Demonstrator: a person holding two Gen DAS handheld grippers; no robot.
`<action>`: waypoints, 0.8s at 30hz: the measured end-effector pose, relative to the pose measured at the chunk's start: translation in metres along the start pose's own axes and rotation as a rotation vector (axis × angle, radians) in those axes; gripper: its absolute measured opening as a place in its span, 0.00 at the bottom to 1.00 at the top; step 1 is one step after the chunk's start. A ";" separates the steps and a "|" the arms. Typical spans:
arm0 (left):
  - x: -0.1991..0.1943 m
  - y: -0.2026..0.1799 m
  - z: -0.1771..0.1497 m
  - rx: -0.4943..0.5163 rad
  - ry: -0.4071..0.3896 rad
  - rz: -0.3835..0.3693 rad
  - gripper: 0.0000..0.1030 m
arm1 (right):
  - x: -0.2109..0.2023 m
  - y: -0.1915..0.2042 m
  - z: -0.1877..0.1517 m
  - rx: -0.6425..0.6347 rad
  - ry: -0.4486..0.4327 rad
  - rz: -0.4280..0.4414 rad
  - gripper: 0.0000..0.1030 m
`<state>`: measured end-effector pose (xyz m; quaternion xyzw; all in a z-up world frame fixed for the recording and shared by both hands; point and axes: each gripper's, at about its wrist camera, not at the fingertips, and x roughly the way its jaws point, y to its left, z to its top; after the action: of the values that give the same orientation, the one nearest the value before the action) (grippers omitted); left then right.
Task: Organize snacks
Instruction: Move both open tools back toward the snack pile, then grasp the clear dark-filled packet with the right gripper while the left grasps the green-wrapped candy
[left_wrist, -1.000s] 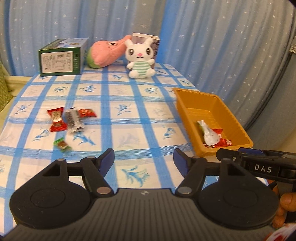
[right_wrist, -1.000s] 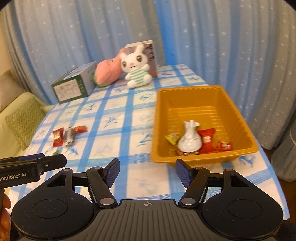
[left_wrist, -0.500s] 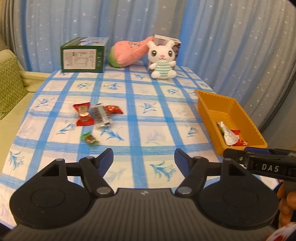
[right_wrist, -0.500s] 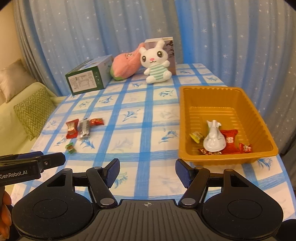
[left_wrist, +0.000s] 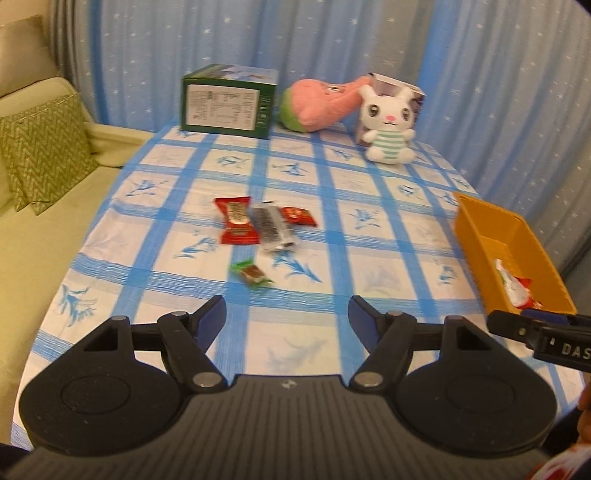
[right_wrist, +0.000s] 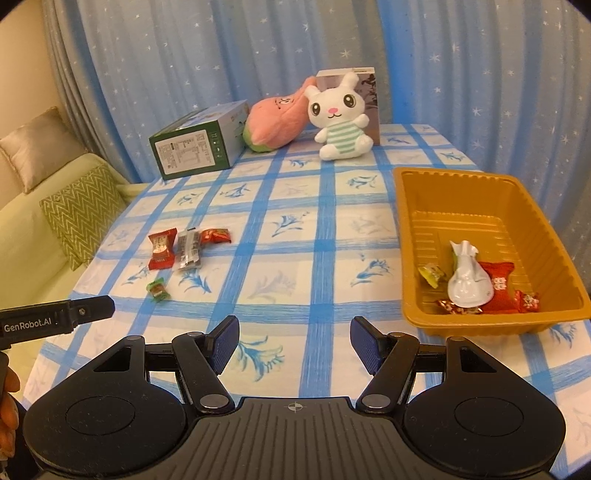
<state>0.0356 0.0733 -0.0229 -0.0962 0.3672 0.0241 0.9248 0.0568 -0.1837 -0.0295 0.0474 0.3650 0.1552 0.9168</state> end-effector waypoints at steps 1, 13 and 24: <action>0.003 0.004 0.001 -0.007 0.001 0.008 0.68 | 0.003 0.001 0.001 -0.003 0.002 0.002 0.65; 0.065 0.030 0.007 -0.105 0.027 0.007 0.53 | 0.050 0.008 0.006 -0.016 0.026 0.021 0.65; 0.121 0.031 0.014 -0.089 0.045 0.009 0.37 | 0.096 0.005 0.012 -0.010 0.063 0.016 0.65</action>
<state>0.1299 0.1028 -0.1011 -0.1361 0.3870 0.0426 0.9110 0.1293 -0.1477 -0.0825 0.0411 0.3923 0.1659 0.9038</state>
